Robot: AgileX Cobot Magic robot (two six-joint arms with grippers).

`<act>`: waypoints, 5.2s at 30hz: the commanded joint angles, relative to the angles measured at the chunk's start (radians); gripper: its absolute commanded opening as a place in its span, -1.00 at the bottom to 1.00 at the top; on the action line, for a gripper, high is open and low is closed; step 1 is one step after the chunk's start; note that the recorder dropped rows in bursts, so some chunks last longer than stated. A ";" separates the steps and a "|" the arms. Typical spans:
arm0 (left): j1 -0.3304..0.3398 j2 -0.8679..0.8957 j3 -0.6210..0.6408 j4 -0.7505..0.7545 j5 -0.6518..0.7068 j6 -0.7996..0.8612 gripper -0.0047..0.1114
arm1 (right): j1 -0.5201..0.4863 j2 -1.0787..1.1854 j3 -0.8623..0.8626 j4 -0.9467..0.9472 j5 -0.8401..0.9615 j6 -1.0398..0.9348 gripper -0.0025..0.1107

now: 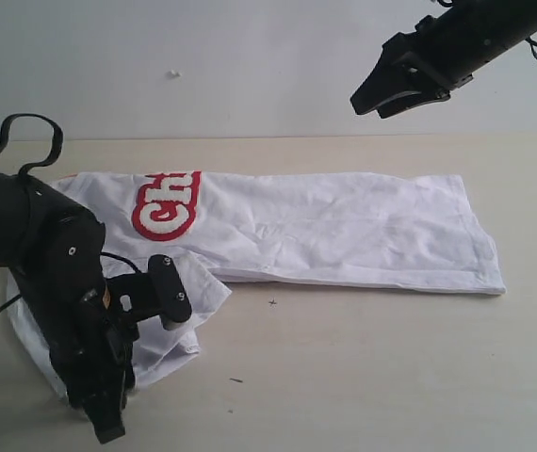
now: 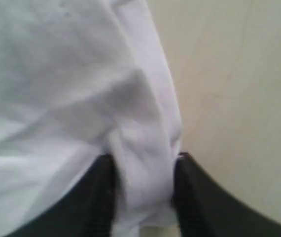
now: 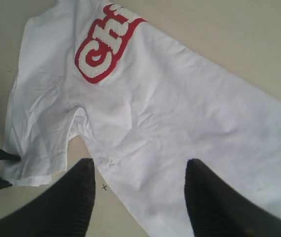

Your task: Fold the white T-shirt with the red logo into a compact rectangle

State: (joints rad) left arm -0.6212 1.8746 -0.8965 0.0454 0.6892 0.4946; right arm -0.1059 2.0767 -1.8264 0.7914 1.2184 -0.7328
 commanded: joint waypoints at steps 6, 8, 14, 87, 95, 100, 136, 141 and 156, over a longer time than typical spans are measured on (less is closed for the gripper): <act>0.004 0.012 -0.007 0.077 -0.042 -0.041 -0.92 | 0.001 -0.012 -0.005 0.010 0.003 -0.025 0.00; 0.006 -0.025 -0.030 0.077 0.006 -0.027 -0.92 | 0.001 -0.012 -0.005 0.010 0.003 -0.025 0.00; 0.042 -0.114 -0.157 0.079 0.103 0.025 -0.92 | 0.001 -0.012 -0.005 0.025 0.003 -0.024 0.00; 0.520 0.194 -0.686 -0.466 -0.223 0.335 0.89 | 0.001 -0.019 -0.005 -0.073 0.003 0.021 0.16; 0.706 0.208 -0.699 -0.577 0.033 0.230 0.89 | 0.001 -0.019 -0.005 -0.073 0.003 0.023 0.20; 0.821 0.267 -0.699 -0.738 0.192 0.208 0.89 | 0.001 -0.019 -0.005 -0.066 0.003 0.023 0.20; 0.611 0.441 -0.699 -0.629 -0.006 0.151 -0.85 | 0.001 -0.019 -0.005 -0.078 0.003 0.030 0.20; 0.611 0.344 -0.721 -0.609 0.064 0.116 -0.92 | 0.001 -0.019 -0.005 -0.078 0.003 0.030 0.20; 0.396 0.262 -1.135 -0.567 0.349 -0.183 -0.92 | 0.001 -0.026 -0.005 -0.078 0.003 0.047 0.20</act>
State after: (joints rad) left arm -0.1641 2.1488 -1.9900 -0.5254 1.0218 0.3756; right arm -0.1059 2.0729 -1.8264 0.7114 1.2210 -0.6873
